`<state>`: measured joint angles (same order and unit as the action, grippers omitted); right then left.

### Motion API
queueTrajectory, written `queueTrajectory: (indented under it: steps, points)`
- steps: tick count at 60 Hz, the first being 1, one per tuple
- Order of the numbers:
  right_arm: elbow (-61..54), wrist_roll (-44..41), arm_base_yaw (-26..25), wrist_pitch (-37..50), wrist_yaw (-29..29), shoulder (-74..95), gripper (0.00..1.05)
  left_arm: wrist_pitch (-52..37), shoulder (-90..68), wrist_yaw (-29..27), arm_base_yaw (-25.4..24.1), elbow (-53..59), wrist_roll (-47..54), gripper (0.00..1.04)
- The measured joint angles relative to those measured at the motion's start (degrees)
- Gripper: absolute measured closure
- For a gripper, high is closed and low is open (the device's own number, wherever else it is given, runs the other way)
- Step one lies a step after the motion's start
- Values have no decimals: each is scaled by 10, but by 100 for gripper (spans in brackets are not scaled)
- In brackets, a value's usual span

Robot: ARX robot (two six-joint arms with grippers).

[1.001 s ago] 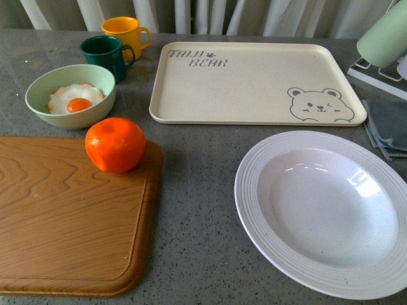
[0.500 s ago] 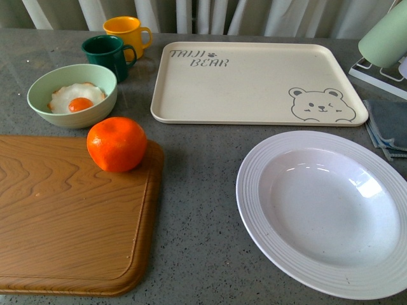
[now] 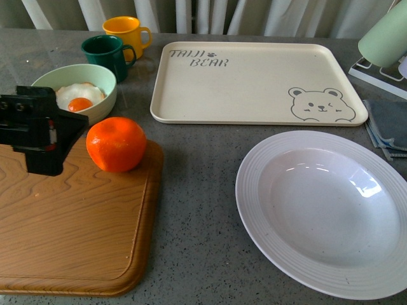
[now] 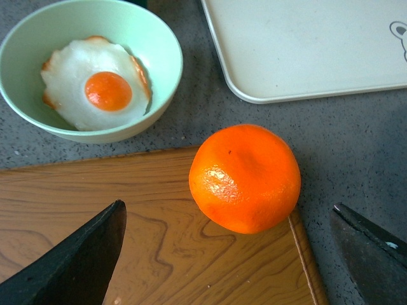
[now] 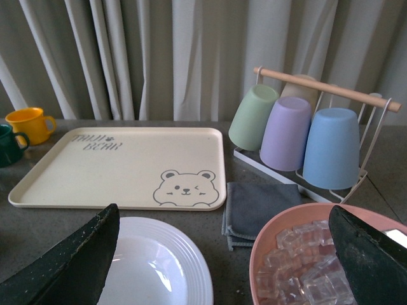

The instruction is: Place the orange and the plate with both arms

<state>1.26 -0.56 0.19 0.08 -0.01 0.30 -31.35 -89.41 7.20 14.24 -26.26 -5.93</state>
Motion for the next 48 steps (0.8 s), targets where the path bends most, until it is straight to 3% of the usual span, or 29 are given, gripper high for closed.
queueTrajectory:
  steps: [48]
  points:
    - [0, 0, 0, 0, 0, 0, 9, -30, -128, -10, 33, -72, 30, 9]
